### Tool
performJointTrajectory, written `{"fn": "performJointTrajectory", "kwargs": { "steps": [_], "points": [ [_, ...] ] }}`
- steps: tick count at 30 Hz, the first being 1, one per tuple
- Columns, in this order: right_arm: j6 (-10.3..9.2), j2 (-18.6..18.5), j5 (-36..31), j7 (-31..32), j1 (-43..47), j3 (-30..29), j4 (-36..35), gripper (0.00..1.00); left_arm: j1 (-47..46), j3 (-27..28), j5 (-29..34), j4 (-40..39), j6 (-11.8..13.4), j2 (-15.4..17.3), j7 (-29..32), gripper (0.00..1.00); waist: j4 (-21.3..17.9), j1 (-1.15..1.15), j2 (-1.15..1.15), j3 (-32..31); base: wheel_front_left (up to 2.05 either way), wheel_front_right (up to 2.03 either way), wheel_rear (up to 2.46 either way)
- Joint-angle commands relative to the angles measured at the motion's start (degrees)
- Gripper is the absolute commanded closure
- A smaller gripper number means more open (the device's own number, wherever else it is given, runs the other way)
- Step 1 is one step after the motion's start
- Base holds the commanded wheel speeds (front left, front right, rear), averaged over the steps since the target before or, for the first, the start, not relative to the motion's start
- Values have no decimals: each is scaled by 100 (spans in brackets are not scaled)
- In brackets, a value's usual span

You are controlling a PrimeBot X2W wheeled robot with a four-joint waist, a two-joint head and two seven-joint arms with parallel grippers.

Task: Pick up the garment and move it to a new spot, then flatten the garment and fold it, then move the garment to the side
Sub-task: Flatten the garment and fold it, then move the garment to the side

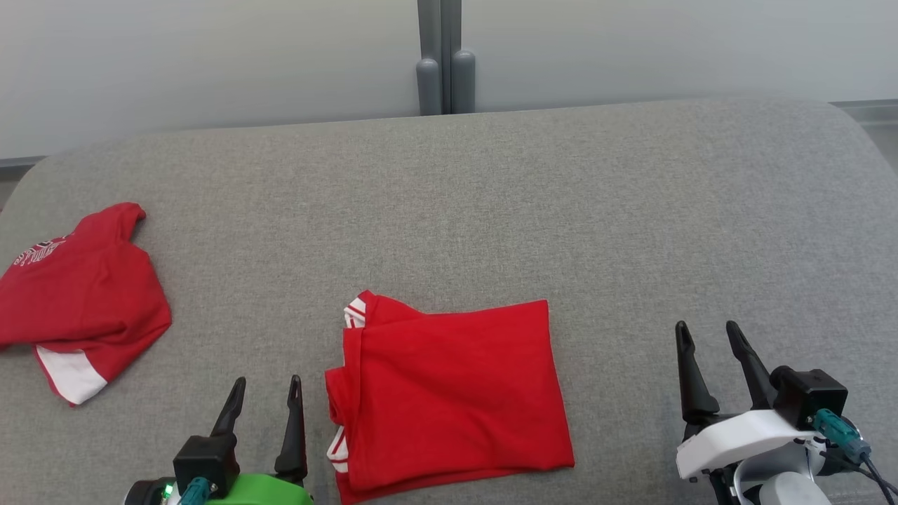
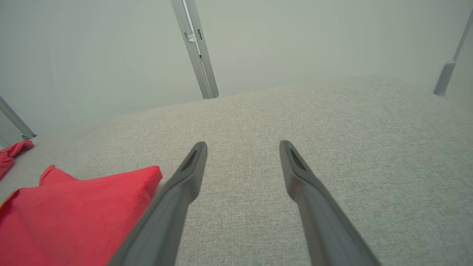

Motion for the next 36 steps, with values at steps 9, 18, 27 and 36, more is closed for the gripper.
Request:
{"fn": "performJointTrajectory", "kwargs": {
  "steps": [9,18,27,36],
  "points": [
    [-2,30,-167,-12,224,41,6,0,246,147,190,-52,5,15,0,0,-70,0,0,-184,0,0,0],
    [-2,35,-179,-13,230,101,117,0,298,175,188,-68,-18,14,0,0,-6,0,0,-267,0,0,0],
    [-2,36,-245,-13,173,186,240,0,288,132,140,-99,-27,14,0,0,60,0,0,-278,0,0,0],
    [-2,7,-74,-13,-135,585,487,0,31,-46,114,-190,-42,14,0,0,293,0,0,123,0,0,0]
  ]
}}
